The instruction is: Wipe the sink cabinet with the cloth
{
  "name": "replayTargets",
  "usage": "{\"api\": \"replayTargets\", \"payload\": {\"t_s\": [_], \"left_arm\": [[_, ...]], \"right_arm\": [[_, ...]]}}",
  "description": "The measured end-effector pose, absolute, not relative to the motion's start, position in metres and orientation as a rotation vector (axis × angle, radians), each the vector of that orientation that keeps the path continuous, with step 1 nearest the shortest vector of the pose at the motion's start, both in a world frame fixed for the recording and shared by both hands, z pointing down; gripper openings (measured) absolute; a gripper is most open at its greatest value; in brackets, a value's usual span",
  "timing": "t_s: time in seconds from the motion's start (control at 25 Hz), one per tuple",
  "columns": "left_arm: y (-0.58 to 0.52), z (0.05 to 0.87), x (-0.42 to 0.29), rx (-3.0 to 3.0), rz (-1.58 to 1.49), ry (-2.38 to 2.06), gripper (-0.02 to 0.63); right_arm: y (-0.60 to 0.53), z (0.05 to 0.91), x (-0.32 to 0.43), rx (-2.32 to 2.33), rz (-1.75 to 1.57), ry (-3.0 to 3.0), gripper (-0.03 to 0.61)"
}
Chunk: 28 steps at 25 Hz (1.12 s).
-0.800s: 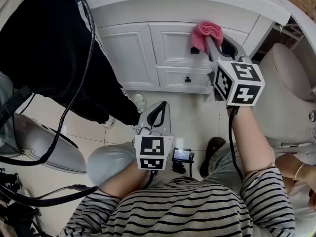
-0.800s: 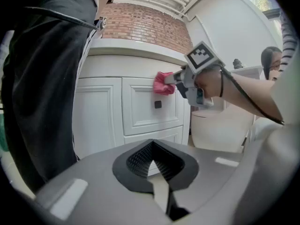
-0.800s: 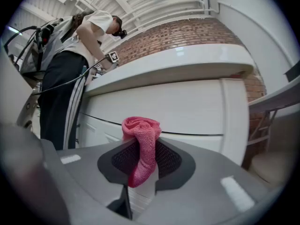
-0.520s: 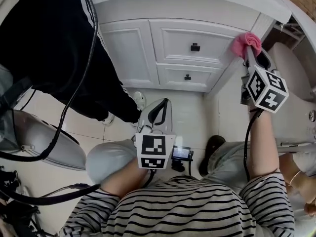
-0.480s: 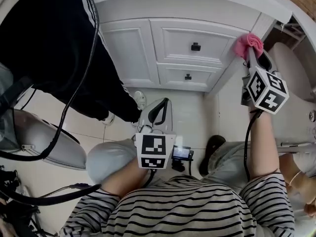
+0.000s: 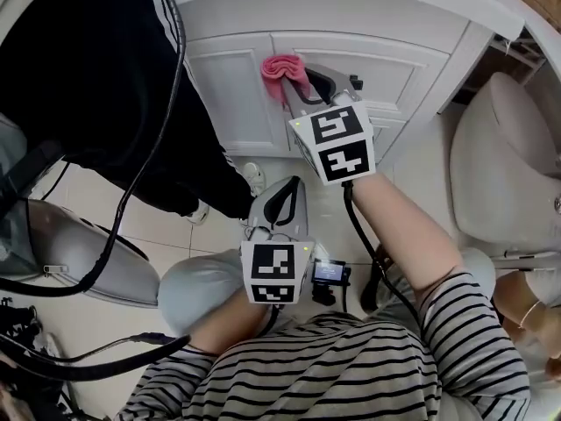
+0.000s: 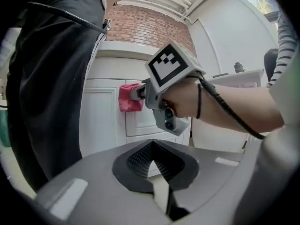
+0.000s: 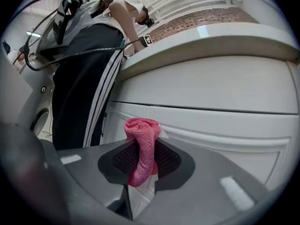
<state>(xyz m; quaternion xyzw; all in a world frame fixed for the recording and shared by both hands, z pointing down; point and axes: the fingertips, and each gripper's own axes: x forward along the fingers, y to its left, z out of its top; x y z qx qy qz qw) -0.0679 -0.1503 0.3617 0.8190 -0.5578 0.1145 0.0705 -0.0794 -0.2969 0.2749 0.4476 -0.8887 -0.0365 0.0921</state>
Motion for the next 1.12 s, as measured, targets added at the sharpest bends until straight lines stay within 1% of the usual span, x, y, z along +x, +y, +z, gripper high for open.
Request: {"api": "replayTargets", "payload": {"t_s": [0.12, 0.44, 0.6, 0.76, 0.8, 0.88, 1.04, 1.12], "left_arm": [[-0.152, 0.36, -0.074, 2.464, 0.341, -1.702, -0.006], [-0.147, 0.364, -0.064, 2.485, 0.36, -1.663, -0.006], [-0.145, 0.366, -0.059, 2.493, 0.384, -1.667, -0.006], [-0.143, 0.365, -0.059, 2.498, 0.39, -1.679, -0.006], [-0.143, 0.363, -0.058, 2.501, 0.378, -1.68, -0.006], [-0.142, 0.356, -0.057, 2.516, 0.35, -1.684, -0.006], [-0.141, 0.351, -0.059, 2.527, 0.338, -1.702, -0.006], [-0.142, 0.355, -0.063, 2.51, 0.343, -1.703, -0.006]], "right_arm": [[-0.305, 0.278, -0.067, 1.391, -0.08, -2.612, 0.092], [-0.296, 0.266, 0.062, 1.713, 0.068, -2.534, 0.089], [-0.298, 0.273, 0.129, 1.851, 0.13, -2.433, 0.087], [-0.281, 0.278, 0.17, 1.958, 0.133, -2.335, 0.086], [-0.276, 0.279, 0.167, 1.951, 0.146, -2.35, 0.086], [-0.269, 0.285, 0.134, 1.85, 0.165, -2.442, 0.084], [-0.27, 0.309, 0.014, 1.491, 0.143, -2.636, 0.086], [-0.28, 0.324, -0.035, 1.381, 0.129, -2.66, 0.086]]}}
